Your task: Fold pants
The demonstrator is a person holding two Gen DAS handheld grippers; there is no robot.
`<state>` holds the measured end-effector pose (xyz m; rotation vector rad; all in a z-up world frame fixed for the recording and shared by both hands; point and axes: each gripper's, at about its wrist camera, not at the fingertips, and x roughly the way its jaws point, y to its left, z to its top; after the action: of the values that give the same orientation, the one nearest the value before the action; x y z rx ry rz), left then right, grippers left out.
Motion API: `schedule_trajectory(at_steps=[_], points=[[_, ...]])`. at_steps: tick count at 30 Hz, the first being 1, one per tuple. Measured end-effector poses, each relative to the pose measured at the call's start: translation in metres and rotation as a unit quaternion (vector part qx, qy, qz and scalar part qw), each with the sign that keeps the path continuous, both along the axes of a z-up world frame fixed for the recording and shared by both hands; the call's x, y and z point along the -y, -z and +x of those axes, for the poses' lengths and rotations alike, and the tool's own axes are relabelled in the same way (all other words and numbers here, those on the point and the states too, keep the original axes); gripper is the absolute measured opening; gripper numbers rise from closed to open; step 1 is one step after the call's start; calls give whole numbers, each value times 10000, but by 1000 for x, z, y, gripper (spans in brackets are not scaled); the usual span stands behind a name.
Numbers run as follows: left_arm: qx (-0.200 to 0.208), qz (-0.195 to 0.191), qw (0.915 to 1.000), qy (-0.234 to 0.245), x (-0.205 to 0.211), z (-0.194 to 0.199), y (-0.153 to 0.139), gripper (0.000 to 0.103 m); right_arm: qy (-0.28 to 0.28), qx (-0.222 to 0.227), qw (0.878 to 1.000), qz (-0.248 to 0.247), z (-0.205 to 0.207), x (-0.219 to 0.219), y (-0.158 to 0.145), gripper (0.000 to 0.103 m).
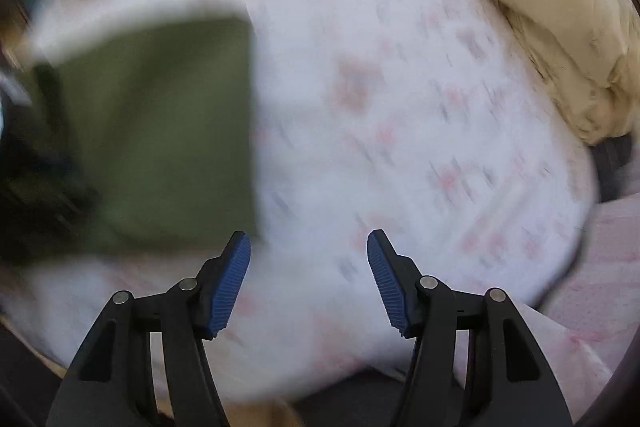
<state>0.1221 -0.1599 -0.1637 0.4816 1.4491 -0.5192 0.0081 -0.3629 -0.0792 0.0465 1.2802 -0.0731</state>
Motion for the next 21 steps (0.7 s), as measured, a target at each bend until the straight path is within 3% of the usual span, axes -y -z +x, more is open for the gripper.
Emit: schedule_trajectory(at_steps=[2,4,7,8,12,14,16,19,21], points=[[-25,-56,10000,-32,-3,1,-1,48,140,72,9991,387,9,-2,3,33],[-50,-102,9999,-117,-8,2,-1,48,116,-311,9963,787,20,-7,31,16],[-30,-129,9997,-185,-11,1,-3,48,-73,-1049,9936,414,23,-21,82,15],[-14,-126,9998,-179,-12,0,-4,48,-184,-1046,9939,286,23,-24,86,14],[-169,-270,9986,-433,-18,4,-12,48,-206,-1056,9934,393,30,-19,63,17],[-248,-430,9963,-698,-24,11,-23,48,-479,-477,9968,417,42,-13,23,17],[-139,-480,9933,-1038,-34,20,-35,47,-482,-314,9971,493,47,-10,14,17],[-203,-739,9859,-1488,-50,30,-49,47,-363,84,9937,1059,75,2,-3,17],[-19,-779,9849,-1547,-56,35,-56,48,-265,212,9912,1281,103,4,2,17]])
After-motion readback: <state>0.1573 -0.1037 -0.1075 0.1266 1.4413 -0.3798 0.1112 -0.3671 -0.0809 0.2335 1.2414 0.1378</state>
